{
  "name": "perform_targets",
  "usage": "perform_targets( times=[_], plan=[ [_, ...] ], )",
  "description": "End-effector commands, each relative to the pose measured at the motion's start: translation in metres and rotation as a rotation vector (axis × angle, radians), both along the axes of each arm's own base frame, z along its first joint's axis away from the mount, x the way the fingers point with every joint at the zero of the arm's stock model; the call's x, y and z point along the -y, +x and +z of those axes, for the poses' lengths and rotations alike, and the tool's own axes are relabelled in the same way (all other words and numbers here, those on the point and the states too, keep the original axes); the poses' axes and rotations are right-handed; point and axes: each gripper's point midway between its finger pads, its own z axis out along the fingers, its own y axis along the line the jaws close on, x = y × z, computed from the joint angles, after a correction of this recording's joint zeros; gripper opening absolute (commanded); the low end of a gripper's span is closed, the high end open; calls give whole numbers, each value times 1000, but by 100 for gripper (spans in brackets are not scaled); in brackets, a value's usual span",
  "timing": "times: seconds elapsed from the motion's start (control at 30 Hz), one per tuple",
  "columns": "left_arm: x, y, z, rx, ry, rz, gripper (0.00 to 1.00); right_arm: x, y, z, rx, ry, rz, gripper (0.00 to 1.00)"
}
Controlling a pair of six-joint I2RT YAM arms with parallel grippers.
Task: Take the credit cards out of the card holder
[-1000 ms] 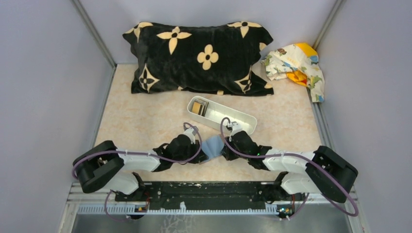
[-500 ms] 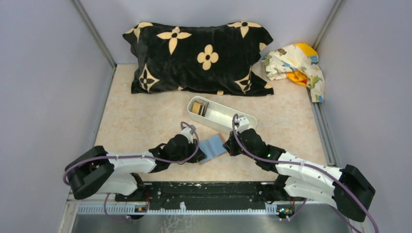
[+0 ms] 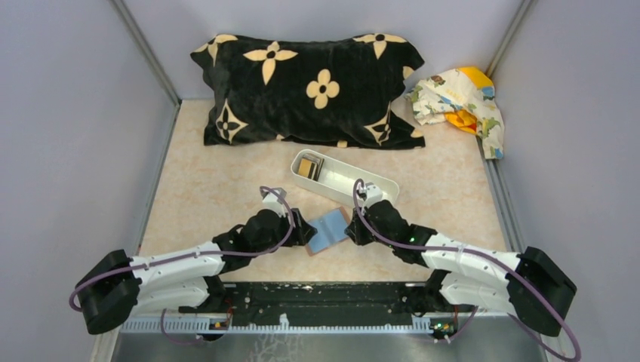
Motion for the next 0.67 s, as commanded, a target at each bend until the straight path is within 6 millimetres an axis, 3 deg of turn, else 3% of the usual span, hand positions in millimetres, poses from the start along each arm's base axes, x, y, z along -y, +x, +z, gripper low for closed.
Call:
perform_targets(
  times=[0.0,0.17,0.63],
  plan=[
    [-16,1,-9,-26,4,85,80,-24,5,23,44,73,53,14],
    [-19,4,-2,-40,-13,133,91,-26,6,23,46,69,53,22],
    [-17,5,-2,-39,14,120,90,-24,5,19,40,66,53,22]
  ],
)
